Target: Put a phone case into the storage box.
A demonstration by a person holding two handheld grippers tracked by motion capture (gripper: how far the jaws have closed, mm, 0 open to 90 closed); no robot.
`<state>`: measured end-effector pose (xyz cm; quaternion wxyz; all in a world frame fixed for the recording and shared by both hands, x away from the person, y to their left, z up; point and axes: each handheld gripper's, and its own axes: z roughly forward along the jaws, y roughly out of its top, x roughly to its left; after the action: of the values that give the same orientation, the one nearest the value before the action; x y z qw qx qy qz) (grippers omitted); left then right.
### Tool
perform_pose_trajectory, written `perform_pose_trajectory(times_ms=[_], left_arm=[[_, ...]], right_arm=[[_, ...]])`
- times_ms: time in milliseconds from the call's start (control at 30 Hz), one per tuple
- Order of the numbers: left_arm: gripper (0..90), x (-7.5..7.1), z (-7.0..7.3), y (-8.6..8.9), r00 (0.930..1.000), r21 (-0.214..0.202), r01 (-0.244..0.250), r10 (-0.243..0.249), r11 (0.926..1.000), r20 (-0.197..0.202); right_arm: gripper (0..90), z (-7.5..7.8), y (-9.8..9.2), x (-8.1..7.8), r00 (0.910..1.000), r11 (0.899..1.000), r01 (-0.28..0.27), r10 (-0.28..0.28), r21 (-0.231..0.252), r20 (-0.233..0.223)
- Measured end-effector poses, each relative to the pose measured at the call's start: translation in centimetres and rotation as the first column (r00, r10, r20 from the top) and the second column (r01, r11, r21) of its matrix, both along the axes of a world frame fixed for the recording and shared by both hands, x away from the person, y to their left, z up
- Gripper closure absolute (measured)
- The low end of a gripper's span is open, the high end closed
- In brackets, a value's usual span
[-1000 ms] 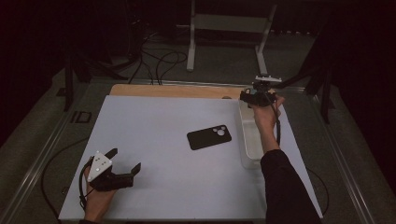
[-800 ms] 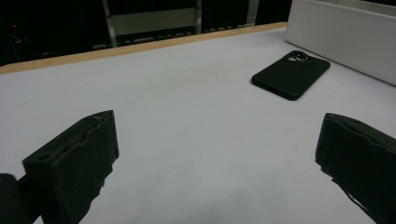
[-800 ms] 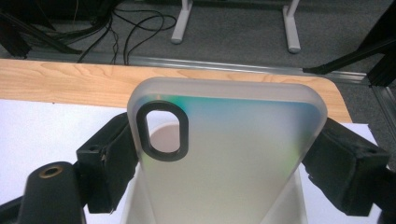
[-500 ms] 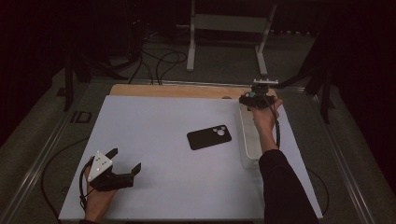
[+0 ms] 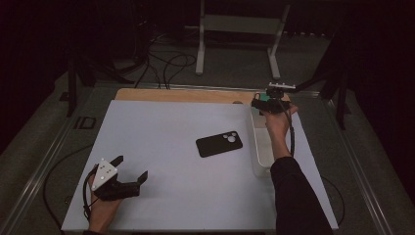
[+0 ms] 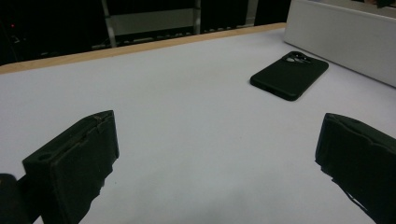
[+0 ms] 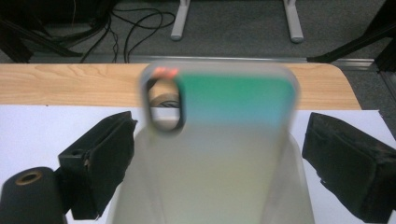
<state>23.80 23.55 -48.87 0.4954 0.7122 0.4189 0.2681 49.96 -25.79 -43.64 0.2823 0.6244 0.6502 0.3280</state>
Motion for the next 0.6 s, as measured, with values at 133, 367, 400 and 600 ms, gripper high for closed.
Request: perform_pose_trajectory(times_ms=[133,367,400,600], left_arm=[[0.0,0.0,0.0,0.0,1.0,0.003,0.002,-0.002,1.0,-0.001],[0.0,-0.1,0.0,-0.1,1.0,0.007,0.0,0.0,1.0,0.0],[0.0,-0.1,0.0,-0.1,1.0,0.007,-0.001,0.001,1.0,0.0],[0.0,0.0,0.0,0.0,1.0,0.006,-0.004,0.005,1.0,-0.005]], right_arm=[[9.2,0.6,-0.2,-0.5,0.9994,1.0,-0.005,0.004,0.013,0.033],[9.3,1.8,0.0,-2.1,0.9948,0.998,-0.068,0.067,0.012,0.076],[9.3,2.0,0.1,-2.4,0.9936,0.997,-0.077,0.076,0.012,0.084],[9.3,2.7,0.9,-4.7,0.9797,0.986,-0.164,0.158,0.036,0.124]])
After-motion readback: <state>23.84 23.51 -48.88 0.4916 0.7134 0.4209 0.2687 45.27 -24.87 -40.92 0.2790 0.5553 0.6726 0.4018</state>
